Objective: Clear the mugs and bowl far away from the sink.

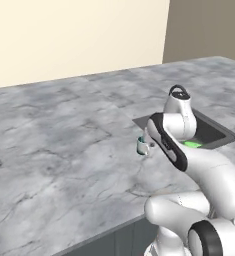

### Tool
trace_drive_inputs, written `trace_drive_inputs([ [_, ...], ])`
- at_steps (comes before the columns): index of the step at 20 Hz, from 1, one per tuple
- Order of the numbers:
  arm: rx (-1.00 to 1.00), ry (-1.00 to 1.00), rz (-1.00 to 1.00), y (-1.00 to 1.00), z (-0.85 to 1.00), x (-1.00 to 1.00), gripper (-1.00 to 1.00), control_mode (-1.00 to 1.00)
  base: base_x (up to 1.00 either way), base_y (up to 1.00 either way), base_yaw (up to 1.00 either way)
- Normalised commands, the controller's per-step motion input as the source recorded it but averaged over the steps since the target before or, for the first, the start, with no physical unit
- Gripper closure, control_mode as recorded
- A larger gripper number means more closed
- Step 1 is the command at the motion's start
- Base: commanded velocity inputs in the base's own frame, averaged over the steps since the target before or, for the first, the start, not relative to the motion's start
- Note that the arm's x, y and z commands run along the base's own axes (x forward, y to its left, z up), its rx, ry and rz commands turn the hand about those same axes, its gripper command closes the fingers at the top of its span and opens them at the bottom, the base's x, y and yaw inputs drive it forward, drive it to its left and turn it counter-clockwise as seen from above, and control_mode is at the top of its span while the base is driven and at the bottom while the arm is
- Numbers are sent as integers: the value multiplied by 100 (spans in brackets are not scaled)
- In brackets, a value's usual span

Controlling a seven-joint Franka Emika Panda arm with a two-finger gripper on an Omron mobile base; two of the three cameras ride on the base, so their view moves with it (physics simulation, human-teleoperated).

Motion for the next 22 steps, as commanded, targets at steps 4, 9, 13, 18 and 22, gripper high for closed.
trace_drive_inputs([
  [4,0,0,0,0,-42,35,-100,-100,0,0,0],
  [9,0,0,0,0,-26,44,-100,-100,0,0,0],
  [13,0,0,0,-2,-23,48,-100,-100,0,0,0],
  [18,0,0,0,-1,-29,38,-100,-100,0,0,0],
  [22,0,0,0,-2,-31,38,-100,-100,0,0,0],
])
